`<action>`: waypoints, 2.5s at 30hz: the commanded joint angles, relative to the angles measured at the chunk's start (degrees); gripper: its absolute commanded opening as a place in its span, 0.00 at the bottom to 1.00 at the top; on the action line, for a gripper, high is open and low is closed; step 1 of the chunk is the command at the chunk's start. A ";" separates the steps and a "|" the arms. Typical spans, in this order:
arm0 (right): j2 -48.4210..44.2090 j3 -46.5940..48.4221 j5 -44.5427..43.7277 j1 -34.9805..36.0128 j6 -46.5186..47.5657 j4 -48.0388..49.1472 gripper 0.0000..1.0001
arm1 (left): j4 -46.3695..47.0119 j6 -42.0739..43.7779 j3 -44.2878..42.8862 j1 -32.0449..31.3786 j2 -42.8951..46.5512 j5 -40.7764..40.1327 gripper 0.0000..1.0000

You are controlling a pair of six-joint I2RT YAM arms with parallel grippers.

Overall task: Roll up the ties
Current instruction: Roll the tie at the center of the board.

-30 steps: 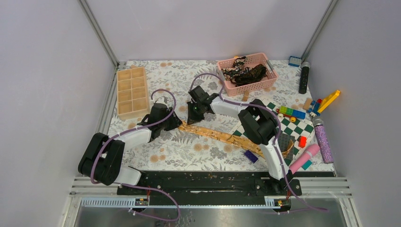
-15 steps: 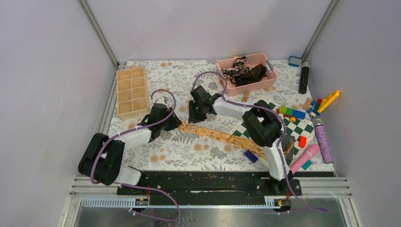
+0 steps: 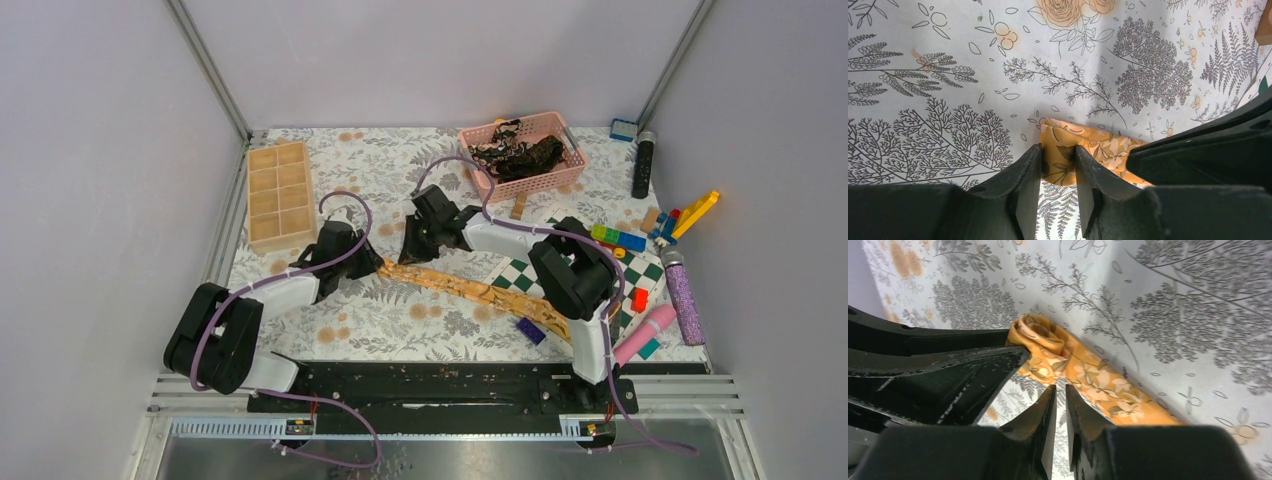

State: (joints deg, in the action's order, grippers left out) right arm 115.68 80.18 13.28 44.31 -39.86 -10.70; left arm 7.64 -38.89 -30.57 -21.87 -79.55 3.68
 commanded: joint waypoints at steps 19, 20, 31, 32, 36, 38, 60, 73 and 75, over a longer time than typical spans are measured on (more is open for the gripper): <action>6.13 2.09 6.42 0.50 -7.19 5.91 0.18 | 2.98 0.66 -0.56 -0.27 1.24 0.25 0.36; 6.31 2.02 6.41 0.51 -7.21 5.83 0.18 | 3.02 0.66 -0.50 -0.30 1.28 0.33 0.37; 6.91 2.42 4.80 0.45 -6.61 4.07 0.18 | 4.81 0.20 0.87 -0.27 0.65 1.79 0.51; 6.99 2.58 4.60 0.39 -6.60 3.81 0.18 | 4.85 0.22 0.86 -0.28 0.58 1.88 0.51; 7.27 2.76 4.24 0.44 -6.46 3.12 0.18 | 5.32 0.22 0.95 -0.29 -0.21 2.13 0.51; 7.41 2.87 4.20 0.45 -6.48 2.91 0.18 | 5.98 0.14 0.98 -0.37 -0.61 2.63 0.50; 7.48 3.31 3.52 0.36 -6.31 1.93 0.18 | 10.64 -1.10 2.95 -0.28 -3.61 5.97 0.40; 7.05 3.36 3.67 0.38 -6.06 2.30 0.18 | 10.34 -0.11 3.27 -0.33 -2.39 6.41 0.18; 6.42 3.07 3.62 0.40 -5.94 2.85 0.19 | 9.52 0.19 2.99 -0.31 -2.06 6.06 0.15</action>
State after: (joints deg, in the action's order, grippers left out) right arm 122.69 81.80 18.48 44.31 -46.72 -7.49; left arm 15.35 -39.46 -27.49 -22.00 -82.78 8.69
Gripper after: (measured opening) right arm 0.180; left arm 0.175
